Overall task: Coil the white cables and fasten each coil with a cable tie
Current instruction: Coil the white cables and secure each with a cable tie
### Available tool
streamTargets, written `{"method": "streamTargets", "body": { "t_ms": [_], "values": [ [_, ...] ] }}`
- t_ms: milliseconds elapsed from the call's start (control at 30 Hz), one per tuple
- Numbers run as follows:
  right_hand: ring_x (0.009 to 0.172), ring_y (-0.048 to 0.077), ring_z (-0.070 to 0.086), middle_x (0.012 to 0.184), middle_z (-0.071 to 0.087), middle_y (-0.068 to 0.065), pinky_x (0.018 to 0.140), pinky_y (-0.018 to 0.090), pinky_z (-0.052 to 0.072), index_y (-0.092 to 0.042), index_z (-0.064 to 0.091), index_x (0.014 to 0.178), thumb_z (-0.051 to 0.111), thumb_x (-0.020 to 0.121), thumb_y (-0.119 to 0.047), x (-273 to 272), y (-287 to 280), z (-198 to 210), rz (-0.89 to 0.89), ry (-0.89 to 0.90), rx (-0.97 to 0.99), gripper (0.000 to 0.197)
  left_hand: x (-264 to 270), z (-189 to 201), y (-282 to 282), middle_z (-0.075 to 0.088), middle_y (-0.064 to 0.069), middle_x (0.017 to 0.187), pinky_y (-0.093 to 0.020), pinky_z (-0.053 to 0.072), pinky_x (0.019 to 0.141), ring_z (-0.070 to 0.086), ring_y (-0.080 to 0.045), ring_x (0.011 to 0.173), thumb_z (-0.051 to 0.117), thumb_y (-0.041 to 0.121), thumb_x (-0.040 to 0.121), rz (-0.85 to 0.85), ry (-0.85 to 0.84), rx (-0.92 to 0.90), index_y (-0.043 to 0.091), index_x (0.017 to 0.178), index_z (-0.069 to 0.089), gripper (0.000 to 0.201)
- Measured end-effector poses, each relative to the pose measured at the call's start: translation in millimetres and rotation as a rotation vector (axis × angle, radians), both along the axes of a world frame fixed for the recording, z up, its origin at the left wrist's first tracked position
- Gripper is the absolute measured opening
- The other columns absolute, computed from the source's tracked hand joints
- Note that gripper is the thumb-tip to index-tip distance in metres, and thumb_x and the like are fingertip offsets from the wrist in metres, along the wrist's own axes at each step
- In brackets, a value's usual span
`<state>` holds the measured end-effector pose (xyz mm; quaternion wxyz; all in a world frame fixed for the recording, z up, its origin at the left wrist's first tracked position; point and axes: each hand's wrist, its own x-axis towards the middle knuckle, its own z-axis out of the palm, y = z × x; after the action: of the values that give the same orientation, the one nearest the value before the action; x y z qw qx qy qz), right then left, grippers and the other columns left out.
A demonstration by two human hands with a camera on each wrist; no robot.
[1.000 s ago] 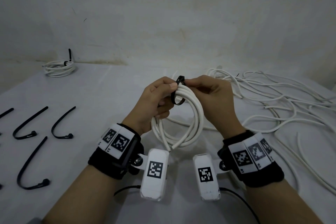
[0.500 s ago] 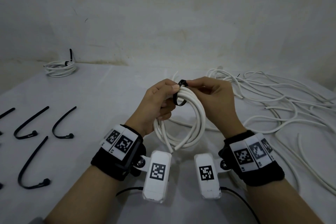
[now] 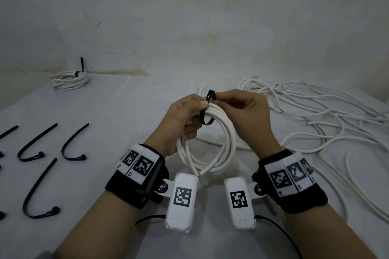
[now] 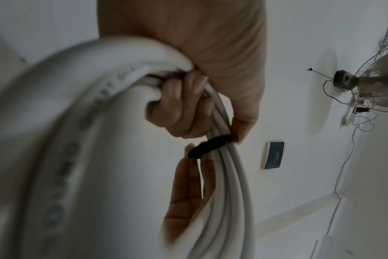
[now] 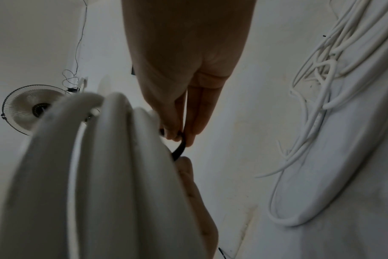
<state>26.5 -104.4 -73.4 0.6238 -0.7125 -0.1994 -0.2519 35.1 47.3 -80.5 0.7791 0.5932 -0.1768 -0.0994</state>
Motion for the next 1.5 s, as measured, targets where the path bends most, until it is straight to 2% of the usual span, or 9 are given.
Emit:
{"method": "streamTargets", "body": {
  "t_ms": [167,267,433,700,900,1000,1233,1367,1500],
  "values": [
    [0.068,0.005,0.068,0.069,0.071,-0.014,0.067,0.016,0.051,-0.02,0.072,0.082,0.071,0.076,0.007,0.3,-4.9,1.8,-0.052,-0.028,-0.074,0.028,-1.5,-1.9,-4.3,0.025,0.006,0.047,-0.014,0.013,0.035,0.02,-0.003,0.031,0.047,0.012,0.093,0.031,0.044,0.089,0.014,0.063,0.046,0.029],
    [0.067,0.006,0.068,0.07,0.07,-0.011,0.067,0.017,0.052,-0.017,0.068,0.082,0.072,0.075,0.006,-1.3,-6.5,3.7,-0.083,-0.064,-0.125,0.025,-2.1,-1.6,-5.3,0.025,0.006,0.047,-0.015,0.013,0.036,0.02,-0.003,0.032,0.047,0.013,0.093,0.03,0.053,0.114,0.013,0.063,0.046,0.03],
    [0.066,0.01,0.07,0.072,0.072,-0.001,0.065,0.022,0.055,-0.02,0.049,0.089,0.074,0.077,0.0,-8.1,-5.5,8.6,-0.067,-0.053,-0.205,0.035,-1.9,1.4,-4.4,0.025,0.007,0.046,-0.017,0.012,0.038,0.018,-0.005,0.035,0.051,0.018,0.094,0.05,-0.003,0.129,0.013,0.066,0.048,0.028],
    [0.07,0.012,0.07,0.074,0.072,0.003,0.069,0.024,0.056,-0.024,0.044,0.084,0.071,0.077,0.004,-8.8,-3.1,7.8,-0.078,-0.071,-0.177,0.04,-2.4,1.2,-2.1,0.026,0.006,0.045,-0.02,0.011,0.04,0.018,-0.005,0.036,0.053,0.021,0.092,0.022,0.007,0.168,0.011,0.067,0.05,0.027],
    [0.075,0.01,0.068,0.078,0.067,0.001,0.07,0.022,0.055,-0.014,0.055,0.085,0.066,0.081,0.005,-8.0,-5.7,9.7,-0.019,-0.07,-0.241,0.022,-2.9,4.9,-0.9,0.027,0.007,0.044,-0.02,0.011,0.04,0.019,-0.006,0.036,0.056,0.017,0.091,0.083,-0.045,0.177,0.01,0.066,0.055,0.026],
    [0.076,0.013,0.067,0.079,0.066,-0.002,0.071,0.03,0.057,-0.01,0.061,0.085,0.058,0.085,0.0,-6.3,-5.6,9.9,0.01,-0.032,-0.238,0.011,-2.5,6.2,1.5,0.028,0.008,0.043,-0.023,0.011,0.042,0.018,-0.006,0.037,0.059,0.017,0.089,0.1,-0.069,0.212,0.013,0.062,0.057,0.028],
    [0.072,0.003,0.058,0.073,0.06,-0.011,0.057,0.014,0.048,-0.012,0.061,0.078,0.067,0.084,-0.008,-4.8,-3.7,8.5,-0.147,-0.125,-0.344,0.01,-3.4,5.2,0.2,0.032,0.004,0.047,-0.019,0.014,0.04,0.021,-0.007,0.038,0.063,0.017,0.086,0.114,-0.109,0.273,0.015,0.06,0.059,0.027],
    [0.07,0.009,0.057,0.071,0.057,-0.008,0.059,0.028,0.056,-0.014,0.057,0.076,0.063,0.087,-0.008,-0.1,-9.2,9.9,-0.236,-0.102,-0.155,0.014,-4.8,2.1,-1.3,0.037,0.009,0.041,-0.016,0.017,0.038,0.023,-0.005,0.037,0.066,0.016,0.084,0.13,-0.152,0.345,0.007,0.067,0.057,0.022],
    [0.063,0.014,0.057,0.072,0.059,0.009,0.052,0.022,0.052,-0.009,0.056,0.08,0.059,0.091,-0.007,0.5,-17.2,15.1,-0.221,-0.012,0.024,0.011,-7.3,4.0,-2.7,0.045,0.012,0.038,-0.014,0.021,0.036,0.029,-0.002,0.035,0.066,0.01,0.084,0.151,-0.209,0.347,0.002,0.072,0.055,0.018]
  ]
}}
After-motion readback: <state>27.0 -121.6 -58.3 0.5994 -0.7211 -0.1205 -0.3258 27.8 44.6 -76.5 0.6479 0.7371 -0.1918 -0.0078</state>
